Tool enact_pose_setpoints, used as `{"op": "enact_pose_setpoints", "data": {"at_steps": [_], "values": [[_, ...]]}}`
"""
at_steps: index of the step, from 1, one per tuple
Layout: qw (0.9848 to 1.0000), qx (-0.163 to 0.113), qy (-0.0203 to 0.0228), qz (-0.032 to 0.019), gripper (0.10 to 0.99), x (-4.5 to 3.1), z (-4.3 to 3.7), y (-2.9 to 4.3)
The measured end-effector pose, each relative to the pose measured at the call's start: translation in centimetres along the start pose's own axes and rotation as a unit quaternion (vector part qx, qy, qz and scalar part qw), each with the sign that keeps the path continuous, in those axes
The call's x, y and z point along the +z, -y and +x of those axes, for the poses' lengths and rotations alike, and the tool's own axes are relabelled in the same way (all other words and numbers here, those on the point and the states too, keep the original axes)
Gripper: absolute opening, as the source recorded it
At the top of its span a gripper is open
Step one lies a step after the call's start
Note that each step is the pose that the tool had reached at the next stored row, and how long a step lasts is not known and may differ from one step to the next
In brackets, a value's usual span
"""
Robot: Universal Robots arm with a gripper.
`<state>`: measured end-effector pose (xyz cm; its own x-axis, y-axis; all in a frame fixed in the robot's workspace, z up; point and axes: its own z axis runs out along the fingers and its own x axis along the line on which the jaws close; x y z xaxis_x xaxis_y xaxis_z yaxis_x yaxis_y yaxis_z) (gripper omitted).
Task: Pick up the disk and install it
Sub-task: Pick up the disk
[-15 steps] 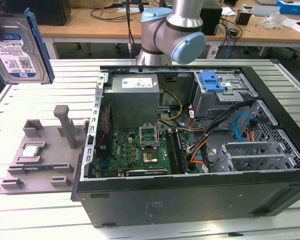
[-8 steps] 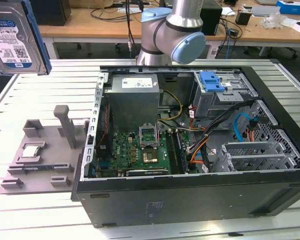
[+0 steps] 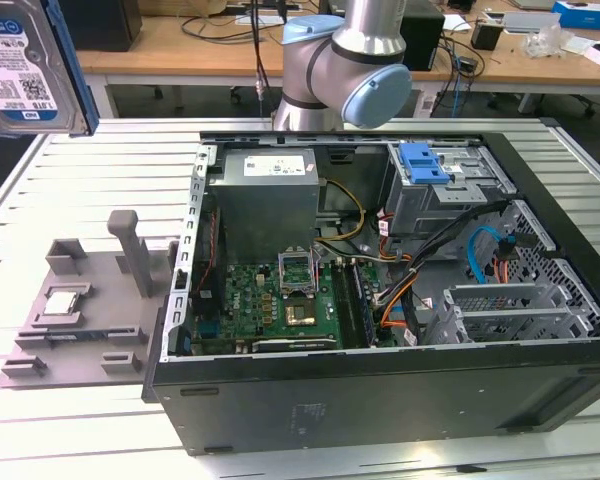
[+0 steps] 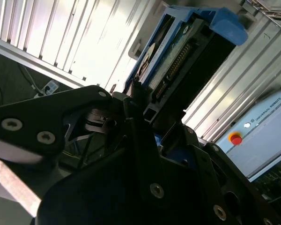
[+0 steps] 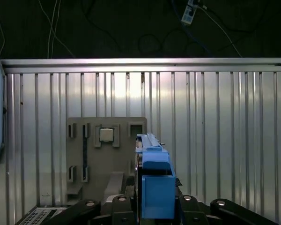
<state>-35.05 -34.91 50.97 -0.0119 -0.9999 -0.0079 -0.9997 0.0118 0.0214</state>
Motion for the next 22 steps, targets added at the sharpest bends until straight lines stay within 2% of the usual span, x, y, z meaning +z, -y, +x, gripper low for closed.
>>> {"op": "enact_pose_setpoints", "data": {"at_steps": [3, 5, 8, 16, 22], "values": [[1.0000, 0.000, 0.0000, 0.0000, 0.365, -0.67, -0.02, -0.02], [1.0000, 0.000, 0.0000, 0.0000, 0.365, -1.66, -0.06, -0.04], [1.0000, 0.000, 0.0000, 0.0001, 0.365, -2.61, -0.10, -0.06], [1.0000, 0.000, 0.0000, 0.0000, 0.365, -4.12, -0.15, -0.09], [1.0000, 0.000, 0.0000, 0.0000, 0.365, -5.88, -0.20, -0.13]]}}
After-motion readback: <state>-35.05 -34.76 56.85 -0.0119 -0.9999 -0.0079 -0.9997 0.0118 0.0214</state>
